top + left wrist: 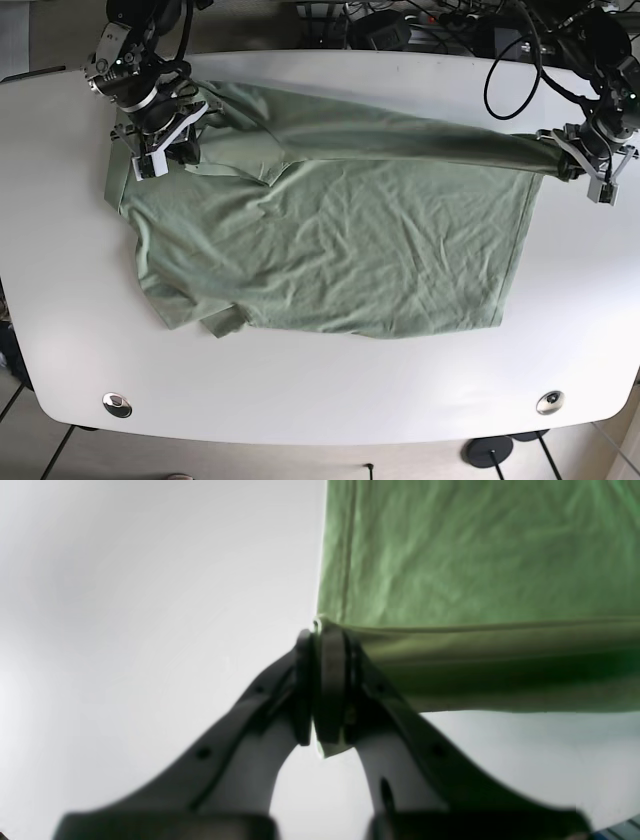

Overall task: Fold the T-shirt properly
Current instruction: 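Pull the held shirt edge away from the body with both grippers, smoothing it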

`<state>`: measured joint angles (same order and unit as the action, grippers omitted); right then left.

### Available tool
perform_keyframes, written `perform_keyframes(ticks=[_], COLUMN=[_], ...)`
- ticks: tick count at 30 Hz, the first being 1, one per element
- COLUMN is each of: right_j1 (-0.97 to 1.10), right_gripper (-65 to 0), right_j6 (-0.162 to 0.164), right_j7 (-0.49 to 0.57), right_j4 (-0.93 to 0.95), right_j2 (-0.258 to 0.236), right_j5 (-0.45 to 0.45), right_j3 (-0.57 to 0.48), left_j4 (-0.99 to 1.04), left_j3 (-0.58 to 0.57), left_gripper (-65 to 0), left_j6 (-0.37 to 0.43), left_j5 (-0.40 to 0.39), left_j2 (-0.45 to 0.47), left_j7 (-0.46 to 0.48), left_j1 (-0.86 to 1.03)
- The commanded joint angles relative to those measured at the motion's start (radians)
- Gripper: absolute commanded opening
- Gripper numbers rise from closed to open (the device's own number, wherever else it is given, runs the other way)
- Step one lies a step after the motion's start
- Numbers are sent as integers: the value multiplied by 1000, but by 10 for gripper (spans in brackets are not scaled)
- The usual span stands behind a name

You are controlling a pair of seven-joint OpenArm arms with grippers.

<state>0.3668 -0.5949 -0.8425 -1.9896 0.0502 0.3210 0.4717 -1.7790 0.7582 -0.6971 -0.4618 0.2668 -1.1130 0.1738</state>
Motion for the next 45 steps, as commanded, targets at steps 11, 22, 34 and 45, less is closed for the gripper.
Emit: perform_keyframes(ticks=[11,22,34,45], right_j1=[-111,-249,-280,71], right_gripper=[-631,-631,-225,-138], right_j6=[3,3,11,5], right_j7=[19,22,22,22], right_j4=[-6,195,227,16], right_j2=[-48,-95,-129,-79], right_j5=[53,51,51,60], right_j3=[54,52,61,152], left_j4=[198,508,657,199], left_j3=[-156,-265,-299,-296], left_gripper=[-650,-650,-329,-332], left_j6=[-1,-1,-1,-1], left_j5=[48,91,88,91], left_j2=[25,56,111,111], left_j7=[20,207,285,293], left_j1=[-306,-434,-488,-171])
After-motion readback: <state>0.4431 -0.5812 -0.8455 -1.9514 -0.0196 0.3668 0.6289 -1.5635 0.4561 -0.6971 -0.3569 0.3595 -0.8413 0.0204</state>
